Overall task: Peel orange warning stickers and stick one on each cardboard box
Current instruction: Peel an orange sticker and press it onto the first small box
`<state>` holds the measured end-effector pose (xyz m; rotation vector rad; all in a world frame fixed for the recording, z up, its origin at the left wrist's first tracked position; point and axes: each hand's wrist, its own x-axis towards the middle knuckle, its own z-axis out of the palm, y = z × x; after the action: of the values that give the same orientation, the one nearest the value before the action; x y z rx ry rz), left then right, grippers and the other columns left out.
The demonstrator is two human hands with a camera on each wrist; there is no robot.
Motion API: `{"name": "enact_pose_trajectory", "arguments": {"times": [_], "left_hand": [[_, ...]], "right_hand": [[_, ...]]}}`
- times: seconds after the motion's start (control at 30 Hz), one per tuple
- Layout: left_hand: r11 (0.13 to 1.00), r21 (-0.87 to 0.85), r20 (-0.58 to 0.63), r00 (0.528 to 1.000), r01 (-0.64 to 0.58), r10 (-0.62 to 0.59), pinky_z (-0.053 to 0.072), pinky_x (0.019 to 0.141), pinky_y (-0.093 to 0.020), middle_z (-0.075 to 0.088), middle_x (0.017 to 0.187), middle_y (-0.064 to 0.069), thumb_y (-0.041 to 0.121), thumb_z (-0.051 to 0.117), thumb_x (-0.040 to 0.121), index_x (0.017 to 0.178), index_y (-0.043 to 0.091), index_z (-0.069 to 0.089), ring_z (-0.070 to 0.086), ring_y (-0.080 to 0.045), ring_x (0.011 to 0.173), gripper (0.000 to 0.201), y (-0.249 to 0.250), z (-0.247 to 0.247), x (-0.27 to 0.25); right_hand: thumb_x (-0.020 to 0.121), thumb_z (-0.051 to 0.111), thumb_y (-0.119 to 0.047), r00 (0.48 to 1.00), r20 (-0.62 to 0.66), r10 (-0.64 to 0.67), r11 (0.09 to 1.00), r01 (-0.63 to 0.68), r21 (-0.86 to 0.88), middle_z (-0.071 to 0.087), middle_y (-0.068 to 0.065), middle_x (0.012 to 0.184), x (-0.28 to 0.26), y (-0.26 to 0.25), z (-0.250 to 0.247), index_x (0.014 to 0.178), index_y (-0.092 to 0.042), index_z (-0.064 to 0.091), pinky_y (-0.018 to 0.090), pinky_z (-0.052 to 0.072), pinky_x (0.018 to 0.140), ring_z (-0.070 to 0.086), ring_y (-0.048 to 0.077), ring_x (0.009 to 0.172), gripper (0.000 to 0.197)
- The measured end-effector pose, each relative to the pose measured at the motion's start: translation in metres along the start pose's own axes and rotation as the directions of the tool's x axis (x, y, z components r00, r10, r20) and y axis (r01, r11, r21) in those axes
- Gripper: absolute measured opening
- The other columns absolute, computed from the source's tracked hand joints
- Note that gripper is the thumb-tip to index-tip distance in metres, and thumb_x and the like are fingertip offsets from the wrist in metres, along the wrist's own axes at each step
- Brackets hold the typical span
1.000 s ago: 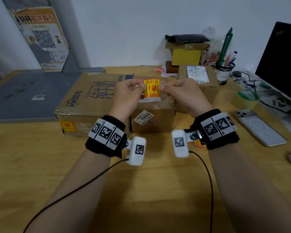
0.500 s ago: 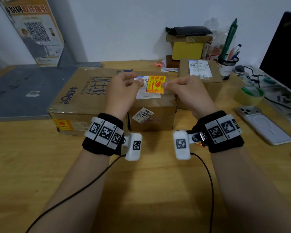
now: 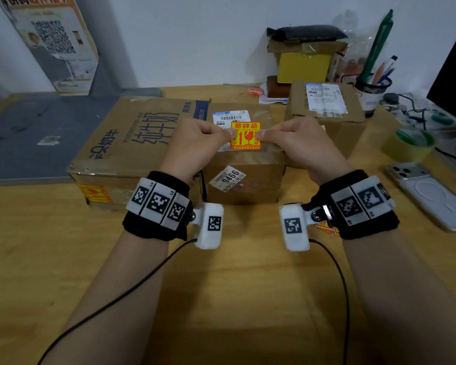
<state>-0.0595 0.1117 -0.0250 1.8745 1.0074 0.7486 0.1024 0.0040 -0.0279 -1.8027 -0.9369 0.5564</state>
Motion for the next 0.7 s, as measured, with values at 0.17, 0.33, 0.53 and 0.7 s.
{"name": "enact_pose_trajectory", "arguments": {"times": [0.17, 0.33, 0.53, 0.7], "left_hand": [[0.999, 0.043, 0.011, 1.0, 0.005, -0.005, 0.053, 0.086, -0.029, 0.076, 0.094, 0.008, 0.038, 0.074, 0.087, 0.089, 0.021, 0.082, 0.067, -0.006, 0.094, 0.019, 0.001, 0.0, 0.001], [0.999, 0.051, 0.054, 0.998, 0.015, -0.018, 0.051, 0.075, -0.022, 0.074, 0.092, 0.01, 0.035, 0.074, 0.087, 0.086, 0.023, 0.081, 0.068, -0.006, 0.095, 0.015, 0.0, -0.003, -0.002], [0.996, 0.084, 0.028, 0.999, 0.028, -0.03, 0.049, 0.071, -0.021, 0.073, 0.088, 0.014, 0.039, 0.076, 0.085, 0.081, 0.023, 0.08, 0.066, -0.003, 0.093, 0.017, 0.001, 0.0, -0.003], [0.994, 0.1, 0.028, 0.999, 0.042, -0.045, 0.056, 0.084, -0.032, 0.074, 0.092, 0.012, 0.04, 0.076, 0.084, 0.079, 0.026, 0.079, 0.068, -0.008, 0.094, 0.015, -0.001, 0.001, -0.001]], "right_hand": [[0.081, 0.081, -0.042, 1.0, -0.023, 0.007, 1.0, -0.007, -0.028, 0.08, 0.0, 0.086, 0.002, 0.003, 0.002, 0.079, -0.024, 0.083, 0.037, 0.058, 0.083, 0.073, 0.019, 0.093, 0.019], [0.086, 0.079, -0.039, 1.0, 0.005, -0.016, 0.999, 0.016, -0.033, 0.069, -0.01, 0.068, 0.002, 0.007, 0.002, 0.075, -0.024, 0.08, 0.022, 0.039, 0.064, 0.057, 0.002, 0.072, 0.018], [0.081, 0.078, -0.051, 1.0, -0.009, -0.008, 0.999, 0.008, -0.042, 0.075, 0.005, 0.097, 0.01, 0.017, 0.004, 0.08, -0.025, 0.083, 0.02, 0.038, 0.072, 0.06, 0.015, 0.108, 0.026], [0.072, 0.075, -0.061, 0.999, -0.035, 0.007, 0.993, -0.011, -0.116, 0.067, 0.003, 0.126, 0.014, 0.021, 0.01, 0.078, -0.037, 0.082, 0.023, 0.027, 0.088, 0.033, 0.028, 0.138, 0.026]]}}
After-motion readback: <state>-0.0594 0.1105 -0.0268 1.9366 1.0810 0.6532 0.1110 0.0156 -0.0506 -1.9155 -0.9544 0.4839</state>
